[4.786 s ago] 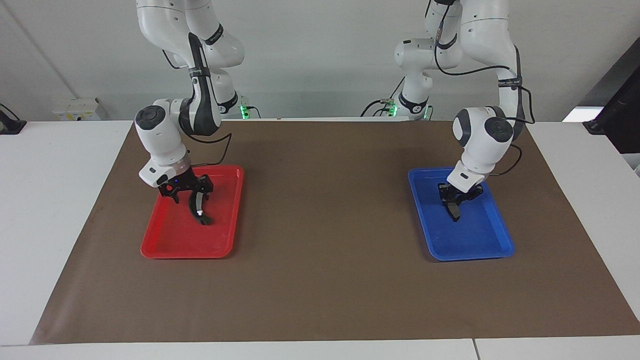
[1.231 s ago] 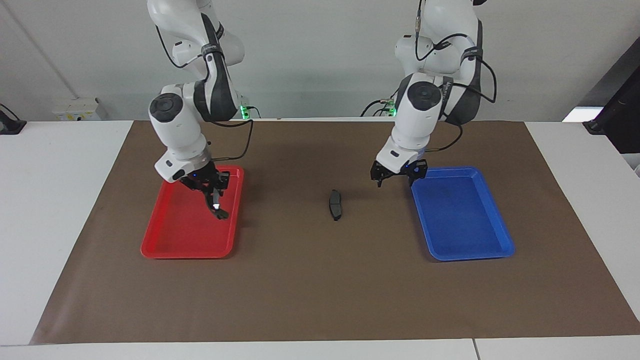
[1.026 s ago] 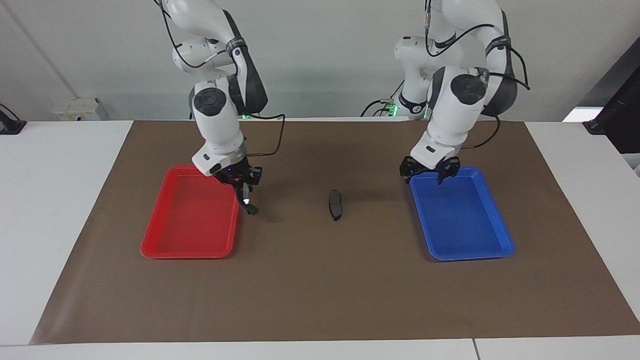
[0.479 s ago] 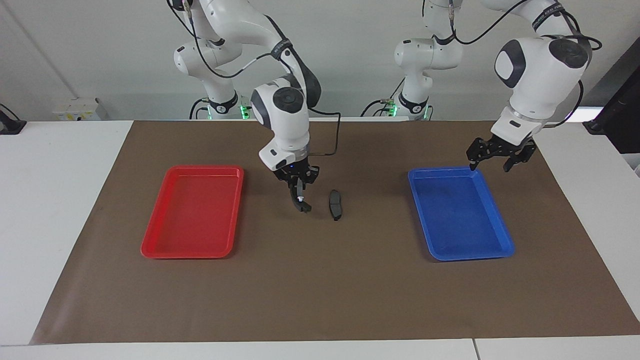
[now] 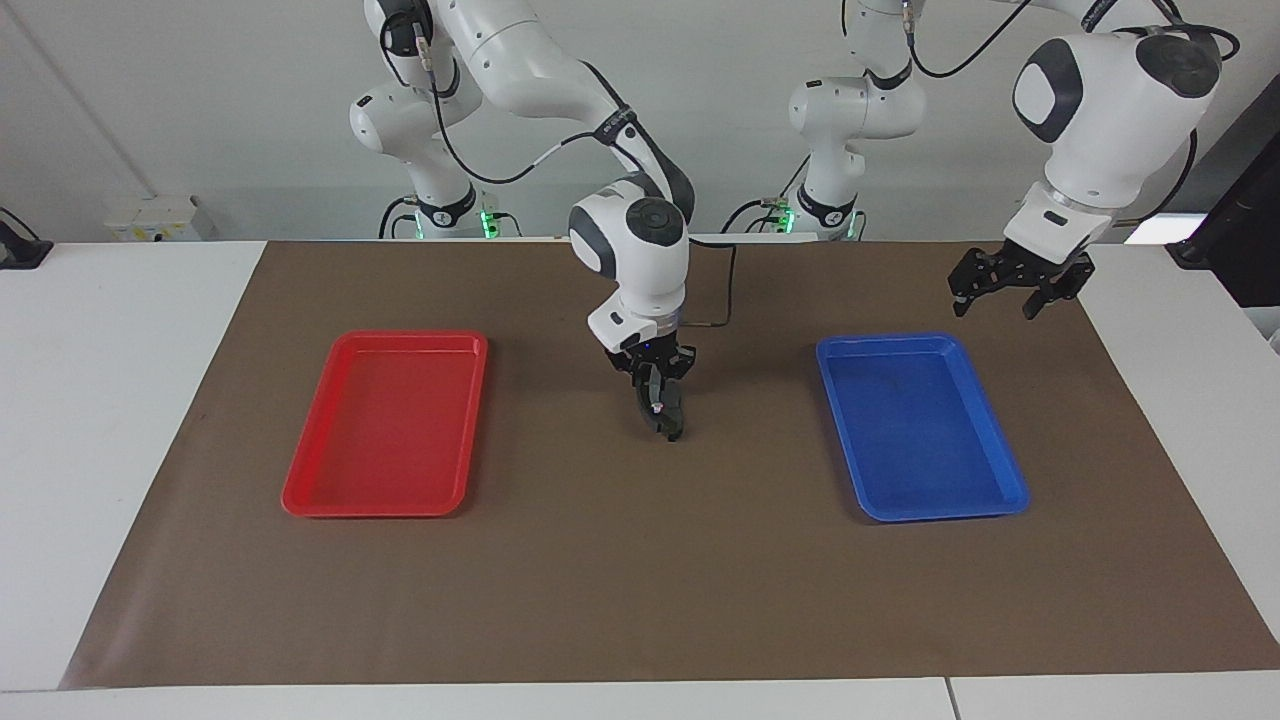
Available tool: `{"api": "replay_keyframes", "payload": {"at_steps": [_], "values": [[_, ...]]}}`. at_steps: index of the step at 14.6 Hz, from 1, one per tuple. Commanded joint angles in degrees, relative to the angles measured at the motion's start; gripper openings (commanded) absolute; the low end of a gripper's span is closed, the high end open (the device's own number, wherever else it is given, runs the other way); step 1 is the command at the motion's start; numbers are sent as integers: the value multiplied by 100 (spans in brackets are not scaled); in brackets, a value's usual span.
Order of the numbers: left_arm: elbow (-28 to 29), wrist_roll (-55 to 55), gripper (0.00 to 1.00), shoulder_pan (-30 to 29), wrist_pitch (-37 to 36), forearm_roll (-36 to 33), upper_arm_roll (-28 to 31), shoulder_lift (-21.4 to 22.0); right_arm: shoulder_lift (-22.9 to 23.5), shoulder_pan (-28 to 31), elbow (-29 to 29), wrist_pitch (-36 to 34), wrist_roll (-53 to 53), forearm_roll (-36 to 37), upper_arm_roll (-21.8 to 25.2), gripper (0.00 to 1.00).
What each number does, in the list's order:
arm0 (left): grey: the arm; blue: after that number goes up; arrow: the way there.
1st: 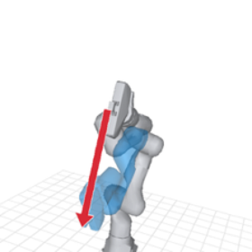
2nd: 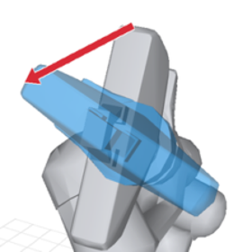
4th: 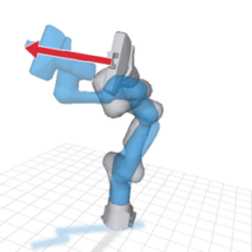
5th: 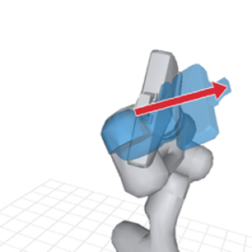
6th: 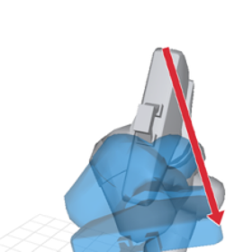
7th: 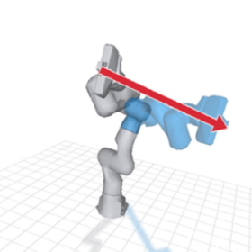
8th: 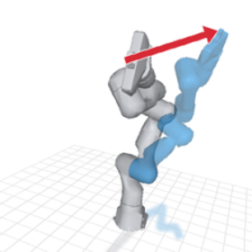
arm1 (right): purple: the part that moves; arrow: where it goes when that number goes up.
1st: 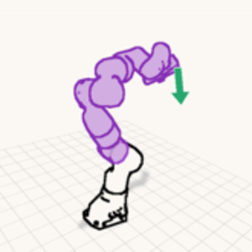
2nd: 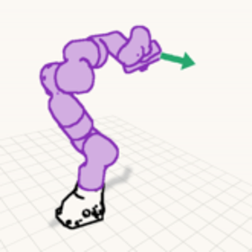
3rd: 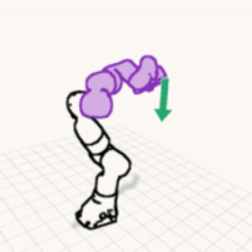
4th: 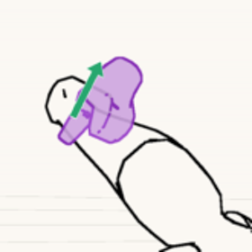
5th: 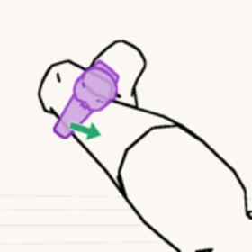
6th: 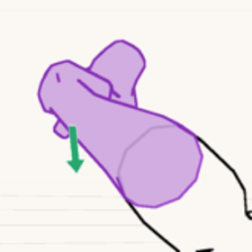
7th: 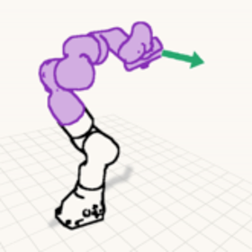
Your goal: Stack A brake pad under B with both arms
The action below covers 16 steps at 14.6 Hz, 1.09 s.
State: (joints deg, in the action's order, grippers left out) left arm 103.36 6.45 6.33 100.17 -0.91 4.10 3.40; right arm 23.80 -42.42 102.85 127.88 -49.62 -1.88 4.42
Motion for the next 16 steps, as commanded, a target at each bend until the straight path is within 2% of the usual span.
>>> {"api": "replay_keyframes", "payload": {"at_steps": [1,4,7,16], "values": [[-403,67,98,-193,-444,-50,-58,-67,37,5,-90,96,-74,21,24,0],[-536,233,98,-299,-569,-50,-50,-68,81,-3,-19,246,-48,30,24,0],[-431,225,98,-317,-542,-50,-58,-41,125,5,-19,193,163,232,24,0],[-290,199,98,-475,-507,-50,-50,12,134,5,-28,228,471,162,-20,0]]}}
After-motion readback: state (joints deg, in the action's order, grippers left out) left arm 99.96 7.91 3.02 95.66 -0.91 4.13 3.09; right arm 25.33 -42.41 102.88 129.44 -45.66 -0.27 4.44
